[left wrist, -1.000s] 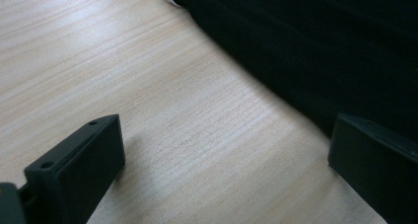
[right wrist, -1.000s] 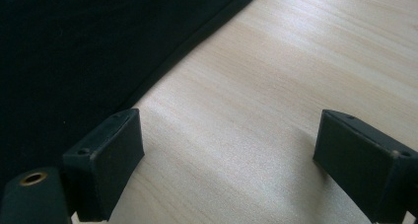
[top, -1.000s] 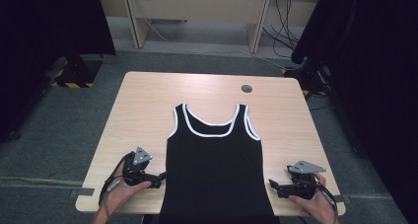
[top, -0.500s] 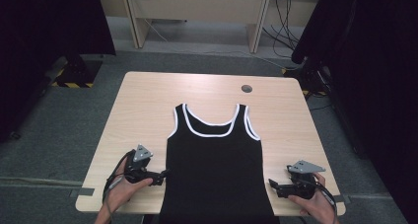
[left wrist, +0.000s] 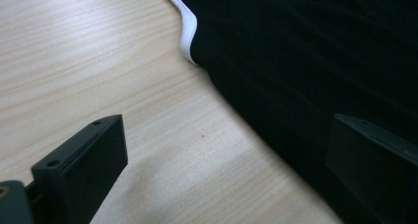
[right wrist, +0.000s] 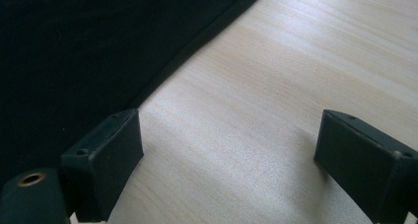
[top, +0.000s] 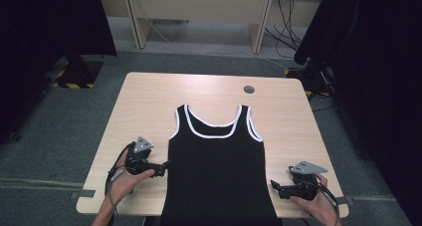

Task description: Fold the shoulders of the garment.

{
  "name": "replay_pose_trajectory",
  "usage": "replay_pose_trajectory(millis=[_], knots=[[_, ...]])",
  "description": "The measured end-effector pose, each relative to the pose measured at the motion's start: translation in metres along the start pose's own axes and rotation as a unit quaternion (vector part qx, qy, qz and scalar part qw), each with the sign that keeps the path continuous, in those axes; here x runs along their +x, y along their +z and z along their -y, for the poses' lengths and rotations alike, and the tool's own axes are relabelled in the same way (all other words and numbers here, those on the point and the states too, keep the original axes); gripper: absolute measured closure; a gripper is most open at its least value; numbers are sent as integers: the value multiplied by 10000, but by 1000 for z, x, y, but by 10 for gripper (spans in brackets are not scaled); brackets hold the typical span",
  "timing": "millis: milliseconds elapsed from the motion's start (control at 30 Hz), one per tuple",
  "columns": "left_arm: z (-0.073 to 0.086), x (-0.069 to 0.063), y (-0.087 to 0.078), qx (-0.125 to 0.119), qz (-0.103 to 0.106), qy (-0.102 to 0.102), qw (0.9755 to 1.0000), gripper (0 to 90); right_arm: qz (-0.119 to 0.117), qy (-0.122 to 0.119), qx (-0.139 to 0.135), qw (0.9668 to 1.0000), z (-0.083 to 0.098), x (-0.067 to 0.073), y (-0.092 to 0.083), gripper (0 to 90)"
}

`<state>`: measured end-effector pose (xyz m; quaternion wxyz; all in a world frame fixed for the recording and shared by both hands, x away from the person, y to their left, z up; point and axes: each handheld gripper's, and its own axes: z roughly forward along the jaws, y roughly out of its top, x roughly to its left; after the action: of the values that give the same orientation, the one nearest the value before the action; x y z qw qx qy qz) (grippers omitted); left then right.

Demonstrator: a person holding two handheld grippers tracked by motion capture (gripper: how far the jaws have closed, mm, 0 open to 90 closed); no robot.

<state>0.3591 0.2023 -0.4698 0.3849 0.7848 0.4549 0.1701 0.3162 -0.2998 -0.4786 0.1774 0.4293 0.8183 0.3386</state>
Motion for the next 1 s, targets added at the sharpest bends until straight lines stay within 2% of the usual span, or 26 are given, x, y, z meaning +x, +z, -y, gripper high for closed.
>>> replay_pose_trajectory(millis=[400, 533, 667, 800, 1000], knots=[[-22, -2, 17, 46, -17, 90, 9999, 16, -11, -23, 8, 10000, -1, 0, 1, 113], [-33, 2, 26, 25, -49, 155, 9999, 17, -25, -30, -1, 10000, -1, 0, 1, 113], [-42, 8, 34, -3, -70, 69, 10000, 21, -26, -30, -1, 10000, -1, 0, 1, 113], [-51, 12, 42, -58, -103, 81, 9999, 24, -24, -27, -2, 10000, -1, 0, 1, 113], [-67, 18, 55, -6, -213, 146, 9997, 29, -24, -29, -2, 10000, -1, 0, 1, 113]])
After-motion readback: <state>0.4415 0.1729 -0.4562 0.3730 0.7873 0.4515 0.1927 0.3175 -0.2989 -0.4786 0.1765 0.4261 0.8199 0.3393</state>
